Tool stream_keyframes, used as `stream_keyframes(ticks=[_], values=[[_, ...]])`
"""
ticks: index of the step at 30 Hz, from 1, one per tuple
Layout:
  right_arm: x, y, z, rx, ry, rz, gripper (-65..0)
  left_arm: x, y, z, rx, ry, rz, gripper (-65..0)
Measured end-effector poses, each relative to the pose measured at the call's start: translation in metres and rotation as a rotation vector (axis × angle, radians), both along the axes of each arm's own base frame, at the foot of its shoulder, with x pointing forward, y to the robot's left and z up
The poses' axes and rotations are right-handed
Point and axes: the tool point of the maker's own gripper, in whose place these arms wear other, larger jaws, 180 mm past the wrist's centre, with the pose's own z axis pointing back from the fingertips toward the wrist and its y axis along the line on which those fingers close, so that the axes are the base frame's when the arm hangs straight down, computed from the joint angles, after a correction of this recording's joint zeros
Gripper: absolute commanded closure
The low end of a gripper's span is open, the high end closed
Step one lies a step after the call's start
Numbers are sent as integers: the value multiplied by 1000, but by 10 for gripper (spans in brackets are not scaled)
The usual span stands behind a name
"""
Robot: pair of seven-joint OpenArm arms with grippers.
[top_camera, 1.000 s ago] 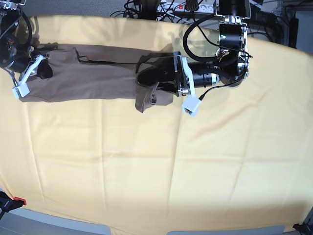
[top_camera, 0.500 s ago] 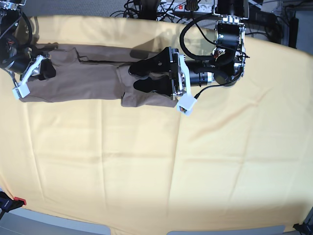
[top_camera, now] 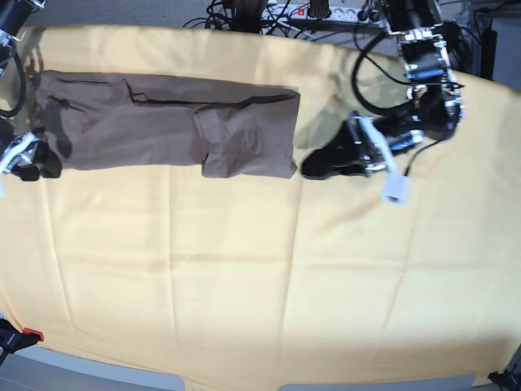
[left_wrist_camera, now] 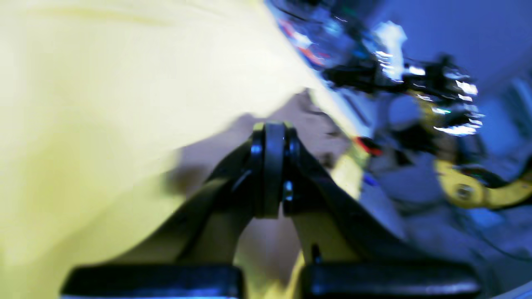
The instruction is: Fold the T-shirt properly
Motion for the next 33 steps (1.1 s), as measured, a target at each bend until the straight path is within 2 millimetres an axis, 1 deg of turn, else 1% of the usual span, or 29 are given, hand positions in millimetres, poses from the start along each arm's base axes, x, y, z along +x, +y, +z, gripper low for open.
stream_keyframes(ticks=[2, 4, 7, 11, 14, 16, 19, 22, 23, 24, 25, 26, 28, 31, 33], values=[[-9, -17, -3, -19, 23, -67, -383, 4, 25, 1, 50, -9, 42, 0], [-18, -25, -11, 8, 46, -108, -384, 5, 45, 3, 95, -16, 68, 0], [-36, -34, -36, 61, 117, -156, -384, 6, 63, 4, 148, -15, 83, 0], [-56, -37, -73, 164, 196, -199, -384, 3, 81, 3, 207, -7, 90, 0], [-55, -31, -78, 302, 155, -208, -384, 2, 85, 2, 224, -3, 86, 0], [-61, -26, -83, 369, 180, -206, -384, 2, 84, 3, 221, -7, 86, 0], [-70, -6, -84, 453, 228, -146, -384, 2, 84, 3, 221, -6, 86, 0], [-67, 15, -83, 542, 195, -122, -381, 2, 85, 3, 222, -6, 86, 0], [-66, 18, -83, 557, 190, -117, -368, 2, 85, 3, 222, -6, 86, 0], [-66, 20, -83, 560, 190, -116, -336, 2, 85, 3, 222, -5, 86, 0], [-67, 19, -84, 553, 199, -115, -278, 2, 85, 3, 221, -5, 86, 0], [-67, 18, -84, 551, 202, -115, -196, 2, 85, 3, 221, -6, 86, 0], [-71, 16, -87, 530, 232, -110, -8, 2, 85, 3, 221, -5, 86, 0], [-71, 8, -83, 504, 236, -107, 0, 2, 85, 3, 221, -5, 86, 0], [-68, -2, -76, 477, 228, -104, 0, 2, 85, 3, 222, -5, 86, 0]])
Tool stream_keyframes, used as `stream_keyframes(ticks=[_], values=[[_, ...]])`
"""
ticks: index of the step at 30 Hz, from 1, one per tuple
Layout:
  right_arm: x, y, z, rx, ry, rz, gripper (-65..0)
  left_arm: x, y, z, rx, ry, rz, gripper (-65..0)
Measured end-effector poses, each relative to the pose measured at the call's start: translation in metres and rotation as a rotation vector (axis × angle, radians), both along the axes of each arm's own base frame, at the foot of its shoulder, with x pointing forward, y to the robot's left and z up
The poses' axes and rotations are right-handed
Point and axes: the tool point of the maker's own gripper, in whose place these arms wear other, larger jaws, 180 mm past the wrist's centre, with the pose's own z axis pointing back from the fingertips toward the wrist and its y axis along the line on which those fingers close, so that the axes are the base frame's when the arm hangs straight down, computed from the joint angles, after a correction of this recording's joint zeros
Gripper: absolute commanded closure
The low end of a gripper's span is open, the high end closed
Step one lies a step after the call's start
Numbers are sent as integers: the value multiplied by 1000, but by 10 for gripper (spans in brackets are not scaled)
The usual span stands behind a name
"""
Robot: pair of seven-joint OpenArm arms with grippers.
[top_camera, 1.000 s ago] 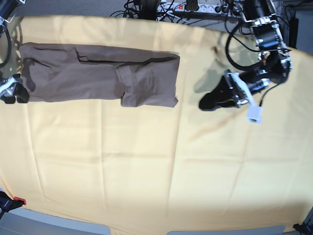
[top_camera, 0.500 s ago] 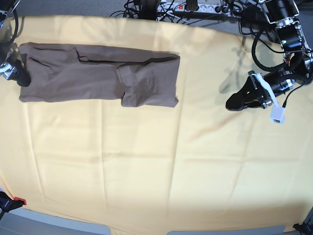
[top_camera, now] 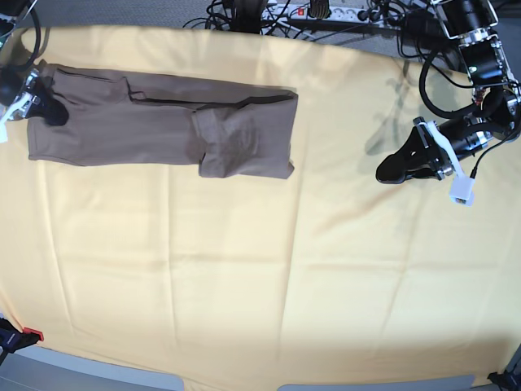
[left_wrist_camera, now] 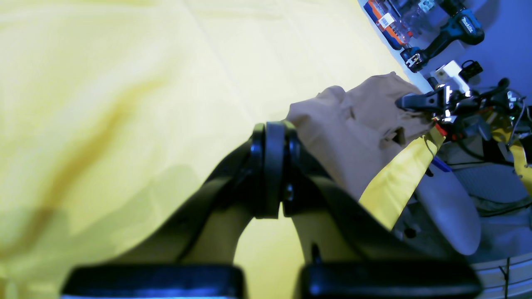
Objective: Fold the T-shirt properly
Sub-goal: 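Grasp the collar end of the strip with the right gripper, then lift the collar end and fold it over onto the hem fold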
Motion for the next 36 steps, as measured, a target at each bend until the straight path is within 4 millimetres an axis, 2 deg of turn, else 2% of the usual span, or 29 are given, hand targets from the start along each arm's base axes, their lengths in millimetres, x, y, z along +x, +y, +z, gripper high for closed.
stream_keyframes(ticks=[4, 7, 9, 13, 15, 20, 24, 27, 29, 36], values=[[9, -24, 19, -77, -17, 12, 0, 0, 0, 0, 0, 0, 0, 0], [14, -32, 39, -143, -62, 25, 0, 0, 0, 0, -1, 0, 0, 0], [19, -34, 54, -189, -104, 37, 0, 0, 0, 0, -1, 0, 0, 0], [31, -23, 88, -275, -212, 87, 0, 0, 0, 0, 0, 0, 0, 0], [36, -8, 101, -309, -266, 122, 0, 0, 0, 0, 0, 0, 0, 0], [39, 50, 130, -370, -421, 207, 0, 0, 0, 0, 1, 1, 0, 0], [36, 96, 166, -441, -573, 273, 0, 0, 0, 0, 1, 1, 0, 0], [30, 124, 184, -474, -653, 306, 0, 0, 0, 0, 1, 1, 0, 0], [26, 143, 186, -453, -675, 336, 0, 0, 0, 0, 2, 1, 0, 0], [21, 219, 169, -240, -684, 497, 0, -1, 0, -1, 1, 3, 0, 0]])
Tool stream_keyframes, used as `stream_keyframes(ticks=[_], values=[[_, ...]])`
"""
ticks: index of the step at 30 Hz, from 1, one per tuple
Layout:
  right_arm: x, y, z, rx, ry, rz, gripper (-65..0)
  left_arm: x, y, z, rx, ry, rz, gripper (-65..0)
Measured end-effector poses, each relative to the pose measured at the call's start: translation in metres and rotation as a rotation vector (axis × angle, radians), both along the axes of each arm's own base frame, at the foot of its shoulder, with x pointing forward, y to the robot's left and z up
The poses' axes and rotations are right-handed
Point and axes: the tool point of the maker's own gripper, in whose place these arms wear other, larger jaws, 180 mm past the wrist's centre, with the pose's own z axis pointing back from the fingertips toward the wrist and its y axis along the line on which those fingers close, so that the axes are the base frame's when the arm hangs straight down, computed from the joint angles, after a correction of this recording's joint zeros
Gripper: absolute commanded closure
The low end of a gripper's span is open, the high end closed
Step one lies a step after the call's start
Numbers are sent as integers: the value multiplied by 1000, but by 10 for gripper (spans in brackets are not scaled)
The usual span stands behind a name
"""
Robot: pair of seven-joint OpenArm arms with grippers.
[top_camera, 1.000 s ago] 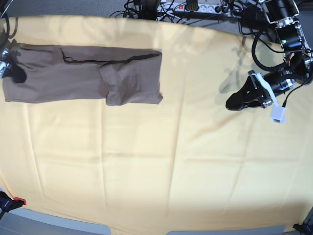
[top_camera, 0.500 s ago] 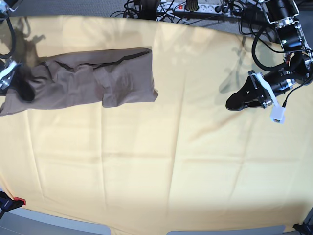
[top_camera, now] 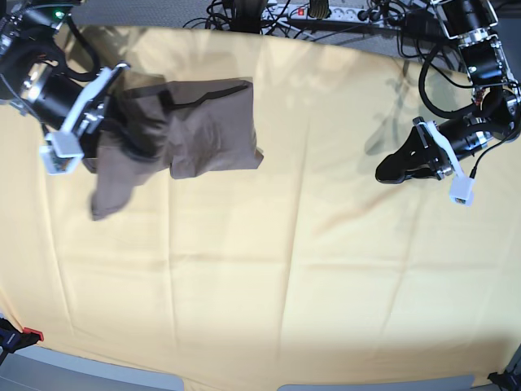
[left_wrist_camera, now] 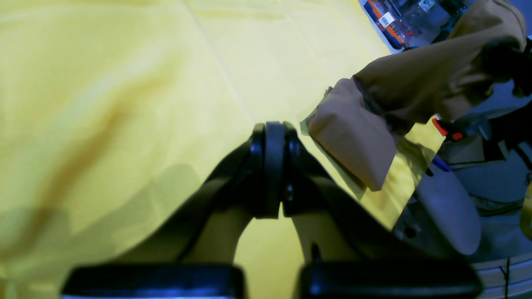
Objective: Fold the T-shirt properly
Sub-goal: 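Lift the collar end and fold it over onto the hem fold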
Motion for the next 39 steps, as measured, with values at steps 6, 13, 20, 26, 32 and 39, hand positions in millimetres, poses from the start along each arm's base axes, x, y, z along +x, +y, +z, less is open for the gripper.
stream_keyframes(ticks=[6, 13, 20, 26, 32, 39], values=[[-3, 40, -28, -70, 75, 100, 0, -8, 0, -8, 1, 28, 0, 0], [-2, 86, -37, -101, 39, 166, -338, -8, 0, -7, 0, 28, 0, 0], [-9, 99, -15, -87, -35, 212, -456, -7, 0, -7, -2, 26, 2, 0], [-7, 67, -26, -130, 20, 123, -456, -7, 0, -7, -3, 26, 1, 0], [-10, 34, -40, -202, 71, 44, -456, -8, 2, -7, 8, 28, 0, 0], [-42, 46, -39, -93, 138, 151, -454, -8, 1, -7, 6, 28, -1, 0]])
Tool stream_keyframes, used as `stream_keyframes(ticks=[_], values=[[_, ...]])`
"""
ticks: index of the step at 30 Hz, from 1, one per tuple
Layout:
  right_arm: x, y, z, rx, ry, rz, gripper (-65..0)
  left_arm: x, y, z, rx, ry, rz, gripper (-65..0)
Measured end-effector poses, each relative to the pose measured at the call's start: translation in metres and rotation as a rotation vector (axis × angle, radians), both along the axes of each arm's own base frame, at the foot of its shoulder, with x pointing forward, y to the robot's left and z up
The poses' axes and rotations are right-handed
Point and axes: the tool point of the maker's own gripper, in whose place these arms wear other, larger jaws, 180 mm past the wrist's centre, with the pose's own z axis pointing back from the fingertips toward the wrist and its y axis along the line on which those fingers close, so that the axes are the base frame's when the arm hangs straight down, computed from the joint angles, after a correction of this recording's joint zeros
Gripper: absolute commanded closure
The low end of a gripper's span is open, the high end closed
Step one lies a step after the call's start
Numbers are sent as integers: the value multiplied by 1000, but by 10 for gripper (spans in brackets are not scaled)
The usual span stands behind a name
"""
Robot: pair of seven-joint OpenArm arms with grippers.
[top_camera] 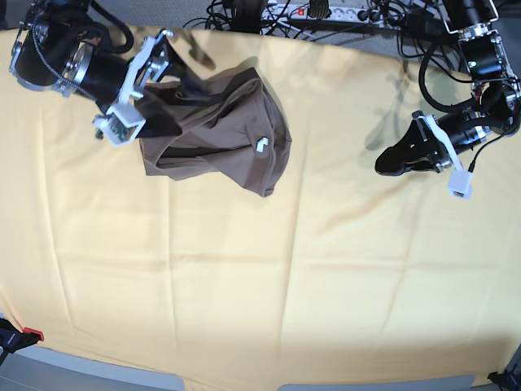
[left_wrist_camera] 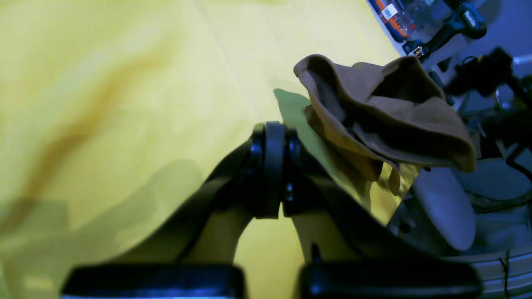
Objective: Fold the T-shirt properly
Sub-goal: 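Lift the collar end and fold it over onto the hem fold, then hold the folded bundle with the right gripper and press it down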
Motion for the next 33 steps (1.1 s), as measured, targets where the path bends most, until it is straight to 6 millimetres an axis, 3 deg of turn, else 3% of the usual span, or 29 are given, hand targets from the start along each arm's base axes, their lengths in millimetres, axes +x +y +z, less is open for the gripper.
stream_keyframes(ticks=[7, 11, 19, 26, 30, 33], values=[[-11, 24, 5, 63, 9, 91, -451, 0, 0, 0, -2, -1, 1, 0], [-21, 40, -12, -12, 43, 157, -436, 0, 0, 0, -1, -1, 1, 0], [2, 34, -31, -207, -78, 90, -415, 0, 0, 0, -1, -1, 1, 0], [2, 35, -32, -223, -91, 102, -410, 0, 0, 0, 0, 0, 0, 0], [3, 36, -31, -215, -92, 97, -286, 0, 0, 0, -2, -1, 1, 0], [8, 32, -35, -249, -102, 69, -278, 0, 0, 0, -1, -1, 1, 0]])
